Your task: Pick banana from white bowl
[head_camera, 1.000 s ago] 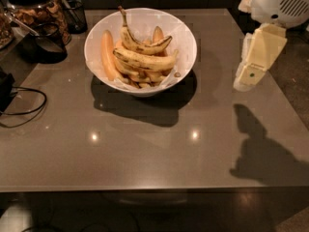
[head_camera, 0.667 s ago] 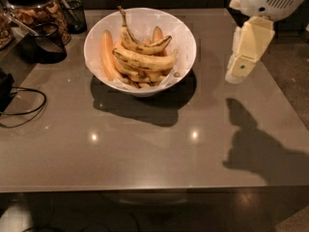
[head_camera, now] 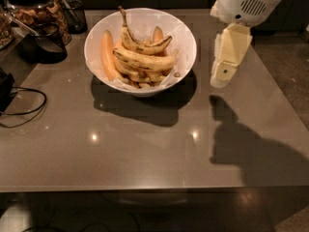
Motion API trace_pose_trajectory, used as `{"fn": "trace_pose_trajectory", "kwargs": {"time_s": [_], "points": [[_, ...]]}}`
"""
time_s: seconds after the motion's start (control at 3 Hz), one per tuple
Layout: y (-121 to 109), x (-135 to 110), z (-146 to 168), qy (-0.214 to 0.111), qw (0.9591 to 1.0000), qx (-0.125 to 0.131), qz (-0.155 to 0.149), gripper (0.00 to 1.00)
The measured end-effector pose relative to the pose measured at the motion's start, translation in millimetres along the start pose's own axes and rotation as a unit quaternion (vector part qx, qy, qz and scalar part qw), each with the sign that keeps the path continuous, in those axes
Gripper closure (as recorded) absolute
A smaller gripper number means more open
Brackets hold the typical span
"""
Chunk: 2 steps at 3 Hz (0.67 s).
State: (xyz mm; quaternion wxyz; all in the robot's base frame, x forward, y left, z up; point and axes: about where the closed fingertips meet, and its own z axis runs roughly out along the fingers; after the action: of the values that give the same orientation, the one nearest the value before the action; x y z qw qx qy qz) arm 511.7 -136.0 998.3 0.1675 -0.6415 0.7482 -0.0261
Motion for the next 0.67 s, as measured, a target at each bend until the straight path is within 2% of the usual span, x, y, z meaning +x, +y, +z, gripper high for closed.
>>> {"fn": "trace_pose_trajectory", "kwargs": {"time_s": [0.33, 0.67], "points": [[9, -17, 19, 0.009, 0.9993, -0.02, -0.029, 0.08], [14, -29, 31, 0.018, 0.9981, -0.032, -0.05, 0.1]]}}
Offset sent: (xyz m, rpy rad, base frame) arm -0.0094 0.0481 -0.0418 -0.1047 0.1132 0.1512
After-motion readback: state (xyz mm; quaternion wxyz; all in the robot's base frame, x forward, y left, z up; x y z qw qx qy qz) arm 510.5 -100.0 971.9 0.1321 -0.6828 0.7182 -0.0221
